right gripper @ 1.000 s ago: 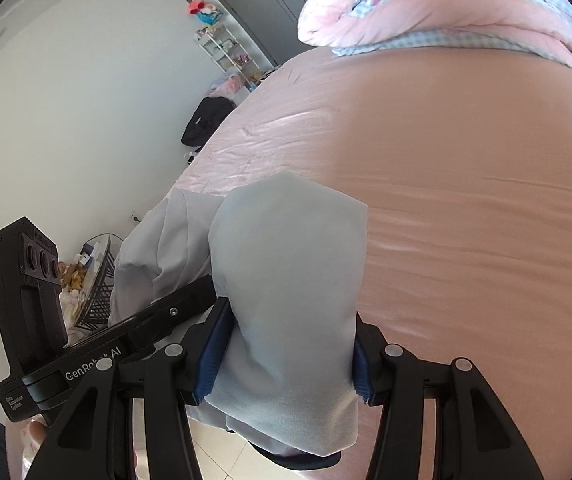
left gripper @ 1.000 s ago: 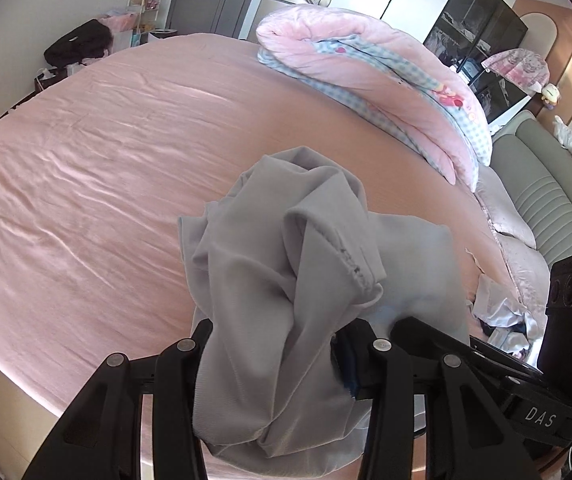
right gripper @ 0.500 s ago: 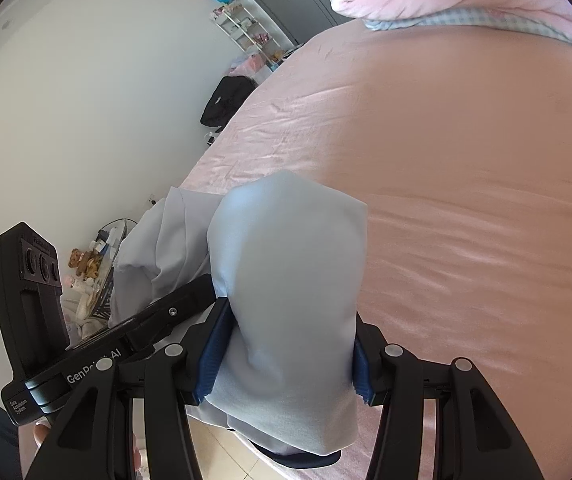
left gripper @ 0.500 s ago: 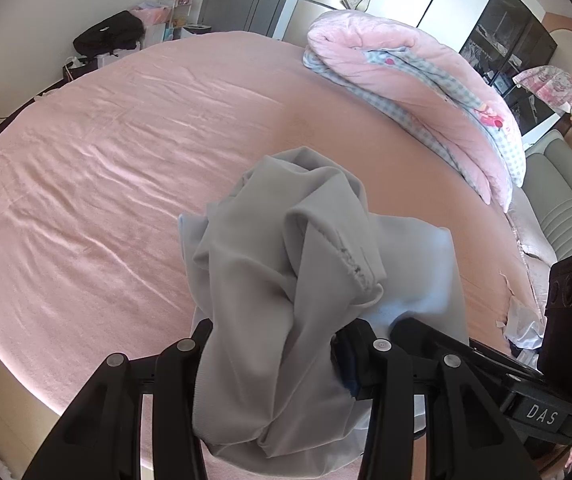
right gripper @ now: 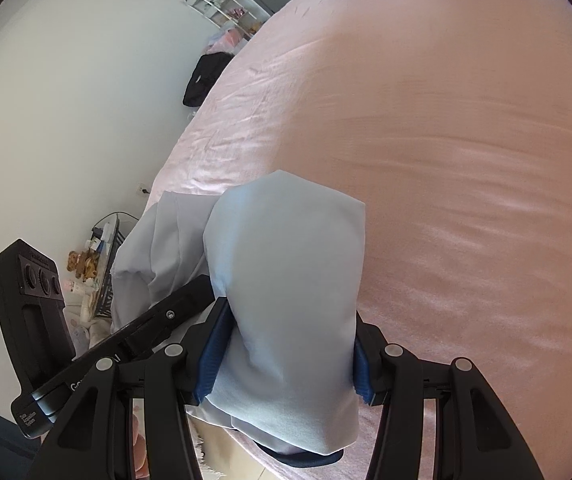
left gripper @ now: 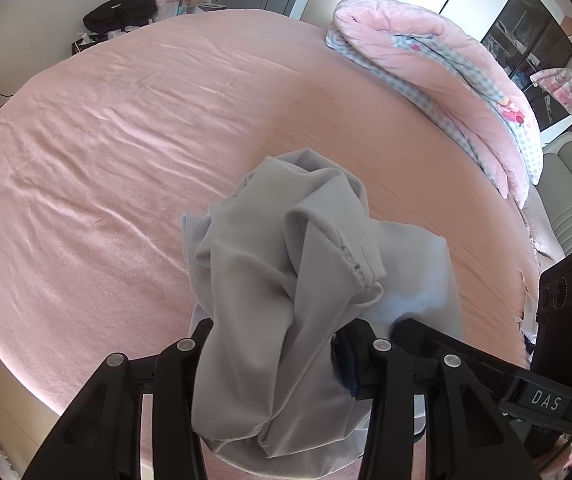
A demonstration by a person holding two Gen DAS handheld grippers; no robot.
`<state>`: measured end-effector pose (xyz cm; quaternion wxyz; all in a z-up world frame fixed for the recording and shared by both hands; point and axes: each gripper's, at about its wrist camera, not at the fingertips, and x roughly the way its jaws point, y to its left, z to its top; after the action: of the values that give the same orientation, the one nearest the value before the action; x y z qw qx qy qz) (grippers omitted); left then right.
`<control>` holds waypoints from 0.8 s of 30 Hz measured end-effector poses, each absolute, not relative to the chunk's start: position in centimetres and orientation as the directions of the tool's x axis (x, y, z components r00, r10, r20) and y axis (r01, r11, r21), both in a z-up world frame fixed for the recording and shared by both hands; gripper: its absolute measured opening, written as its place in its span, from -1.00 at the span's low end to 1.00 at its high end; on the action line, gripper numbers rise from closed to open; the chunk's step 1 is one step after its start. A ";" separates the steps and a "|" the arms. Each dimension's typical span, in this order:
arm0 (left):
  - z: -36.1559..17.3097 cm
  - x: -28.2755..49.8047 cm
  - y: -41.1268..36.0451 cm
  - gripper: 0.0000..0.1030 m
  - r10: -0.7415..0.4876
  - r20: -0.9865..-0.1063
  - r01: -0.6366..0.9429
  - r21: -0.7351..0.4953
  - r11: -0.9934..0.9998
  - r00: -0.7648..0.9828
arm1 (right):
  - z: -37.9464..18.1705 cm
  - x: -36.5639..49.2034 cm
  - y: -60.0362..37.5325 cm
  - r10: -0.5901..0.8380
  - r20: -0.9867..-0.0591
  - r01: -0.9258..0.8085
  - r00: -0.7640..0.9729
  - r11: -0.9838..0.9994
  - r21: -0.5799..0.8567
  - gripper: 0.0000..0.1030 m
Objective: Fold clothes
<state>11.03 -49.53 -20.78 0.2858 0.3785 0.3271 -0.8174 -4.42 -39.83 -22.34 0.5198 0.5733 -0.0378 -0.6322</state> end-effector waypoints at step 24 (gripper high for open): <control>-24.4 13.5 -51.5 0.01 -0.173 -0.838 0.737 -0.333 -0.589 -0.517 | -25.8 -2.8 -41.0 -0.642 -0.738 0.659 0.210 -0.464 0.592 0.09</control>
<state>13.48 -51.49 -24.38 0.2856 0.3997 0.3523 -0.7966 -2.76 -41.03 -25.79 0.5174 0.5806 0.0073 -0.6286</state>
